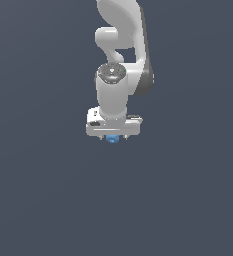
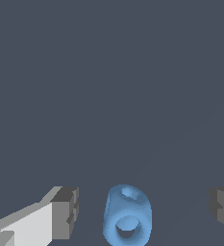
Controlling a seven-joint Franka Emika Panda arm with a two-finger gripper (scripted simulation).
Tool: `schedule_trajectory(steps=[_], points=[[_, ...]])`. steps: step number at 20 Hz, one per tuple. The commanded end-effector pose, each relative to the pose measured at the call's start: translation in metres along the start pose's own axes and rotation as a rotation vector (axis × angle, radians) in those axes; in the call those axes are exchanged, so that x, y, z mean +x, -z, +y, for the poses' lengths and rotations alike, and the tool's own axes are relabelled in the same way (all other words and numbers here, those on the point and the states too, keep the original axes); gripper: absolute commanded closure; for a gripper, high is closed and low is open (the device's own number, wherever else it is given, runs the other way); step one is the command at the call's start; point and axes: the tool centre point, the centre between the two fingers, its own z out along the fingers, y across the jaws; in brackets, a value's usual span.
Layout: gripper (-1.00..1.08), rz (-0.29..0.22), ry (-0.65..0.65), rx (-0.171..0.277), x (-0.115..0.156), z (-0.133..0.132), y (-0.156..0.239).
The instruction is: Pick up the object and move it to a goal position.
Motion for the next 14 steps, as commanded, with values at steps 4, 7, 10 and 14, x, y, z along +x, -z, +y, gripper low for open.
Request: schedule_trajectory(steps=[4, 7, 10, 14], points=[[-0.92, -0.003, 0.007, 0.000, -0.0008, 0.0002, 0.0000], [-0.92, -0.010, 0.025, 0.002, -0.0033, 0.0007, -0.0001], [-0.92, -0.015, 0.036, 0.002, -0.0050, 0.0011, -0.0003], [-0.92, -0.015, 0.036, 0.002, -0.0045, 0.0012, -0.0001]])
